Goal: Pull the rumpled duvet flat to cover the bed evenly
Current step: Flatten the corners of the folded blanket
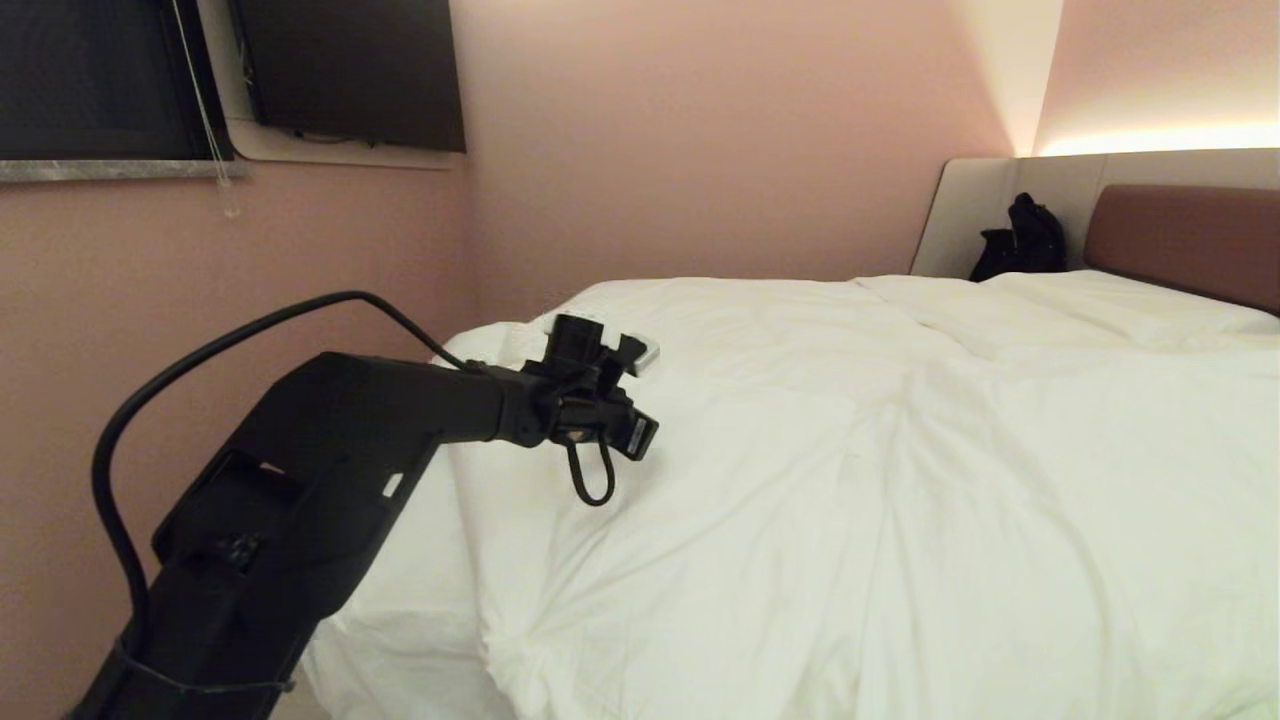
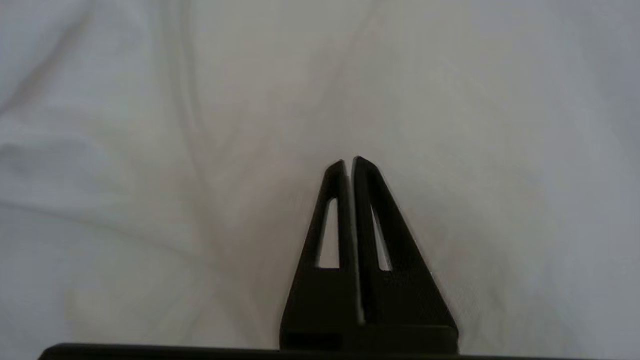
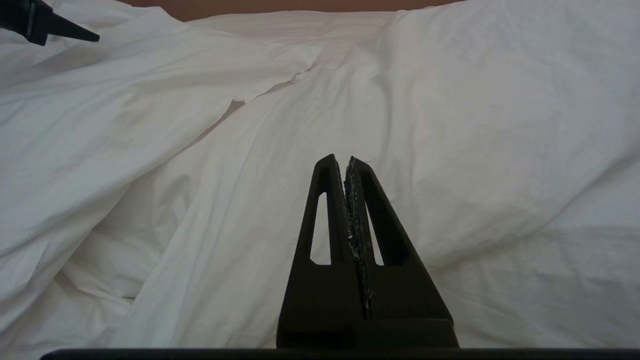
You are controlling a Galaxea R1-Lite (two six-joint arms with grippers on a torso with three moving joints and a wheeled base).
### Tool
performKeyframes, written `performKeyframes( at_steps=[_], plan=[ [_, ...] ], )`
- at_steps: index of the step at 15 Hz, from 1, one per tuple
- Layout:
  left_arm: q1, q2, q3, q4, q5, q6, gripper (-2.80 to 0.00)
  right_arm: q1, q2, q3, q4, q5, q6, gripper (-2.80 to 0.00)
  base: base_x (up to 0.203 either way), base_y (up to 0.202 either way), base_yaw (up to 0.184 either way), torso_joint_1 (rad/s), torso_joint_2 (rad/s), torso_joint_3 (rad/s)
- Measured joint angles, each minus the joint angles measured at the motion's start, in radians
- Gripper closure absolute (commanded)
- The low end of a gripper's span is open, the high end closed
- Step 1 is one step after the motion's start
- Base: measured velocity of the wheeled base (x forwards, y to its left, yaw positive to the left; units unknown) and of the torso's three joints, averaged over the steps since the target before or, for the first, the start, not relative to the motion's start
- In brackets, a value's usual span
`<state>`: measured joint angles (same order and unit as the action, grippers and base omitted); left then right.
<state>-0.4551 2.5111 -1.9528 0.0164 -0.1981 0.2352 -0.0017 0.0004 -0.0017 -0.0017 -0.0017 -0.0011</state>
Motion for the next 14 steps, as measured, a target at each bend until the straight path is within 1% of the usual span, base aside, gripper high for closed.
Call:
performKeyframes(
  at_steps=[2, 10, 14],
  plan=[
    [-0.003, 0.013, 0.0, -0.002, -0.001, 0.019, -2.8, 0.0, 0.0, 0.0, 0.0, 0.0, 0.0, 0.0, 0.0, 0.0, 0.0, 0.0, 0.0, 0.0],
    [-0.009, 0.027, 0.022, -0.008, -0.011, 0.009, -2.8, 0.0, 0.0, 0.0, -0.001, 0.0, 0.0, 0.0, 0.0, 0.0, 0.0, 0.0, 0.0, 0.0],
    [-0.017, 0.049, 0.046, 0.0, -0.012, 0.014, -2.8, 0.0, 0.0, 0.0, -0.001, 0.0, 0.0, 0.0, 0.0, 0.0, 0.0, 0.0, 0.0, 0.0]
  ],
)
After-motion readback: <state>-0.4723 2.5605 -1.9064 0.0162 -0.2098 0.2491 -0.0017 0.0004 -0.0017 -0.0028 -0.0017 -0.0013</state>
